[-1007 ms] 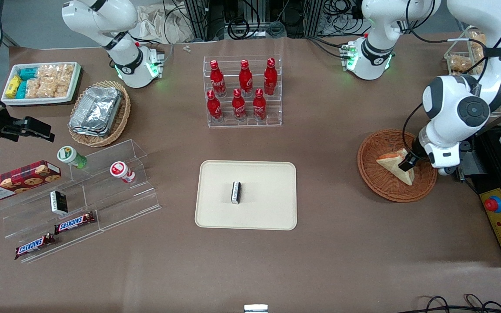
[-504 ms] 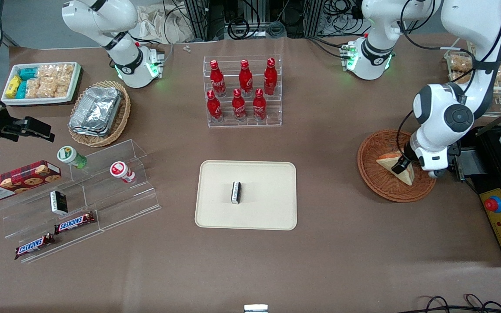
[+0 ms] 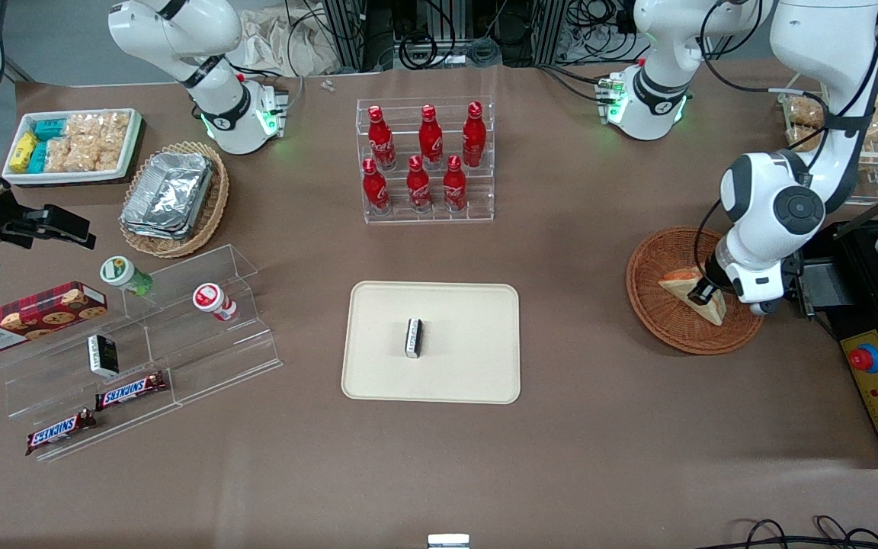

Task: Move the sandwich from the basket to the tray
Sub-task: 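Lift the sandwich up out of the basket with the left gripper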

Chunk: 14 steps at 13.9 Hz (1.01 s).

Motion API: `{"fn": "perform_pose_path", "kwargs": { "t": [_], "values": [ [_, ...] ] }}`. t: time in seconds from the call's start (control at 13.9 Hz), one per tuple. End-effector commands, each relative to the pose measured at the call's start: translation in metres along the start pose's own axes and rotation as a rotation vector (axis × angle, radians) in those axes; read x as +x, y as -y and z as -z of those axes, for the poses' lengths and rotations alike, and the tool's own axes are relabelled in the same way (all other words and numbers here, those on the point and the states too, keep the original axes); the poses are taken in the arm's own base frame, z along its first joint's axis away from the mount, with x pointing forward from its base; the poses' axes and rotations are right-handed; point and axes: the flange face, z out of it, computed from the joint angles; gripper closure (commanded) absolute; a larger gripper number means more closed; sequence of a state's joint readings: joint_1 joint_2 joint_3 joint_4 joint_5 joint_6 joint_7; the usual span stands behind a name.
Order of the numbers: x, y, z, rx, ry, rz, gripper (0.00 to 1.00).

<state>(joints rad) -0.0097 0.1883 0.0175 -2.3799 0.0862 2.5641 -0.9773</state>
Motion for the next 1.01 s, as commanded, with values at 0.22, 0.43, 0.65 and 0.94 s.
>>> {"fn": "perform_pose_path", "kwargs": {
  "t": [0.22,0.43,0.65,0.94],
  "values": [
    [0.004,-0.010,0.040,0.040,-0.012,0.002,1.00],
    [0.020,-0.020,0.121,0.147,0.016,-0.060,1.00],
    [0.016,-0.042,0.216,0.213,0.062,-0.229,1.00],
    [-0.043,-0.102,0.332,0.186,0.076,-0.481,1.00]
  ]
}}
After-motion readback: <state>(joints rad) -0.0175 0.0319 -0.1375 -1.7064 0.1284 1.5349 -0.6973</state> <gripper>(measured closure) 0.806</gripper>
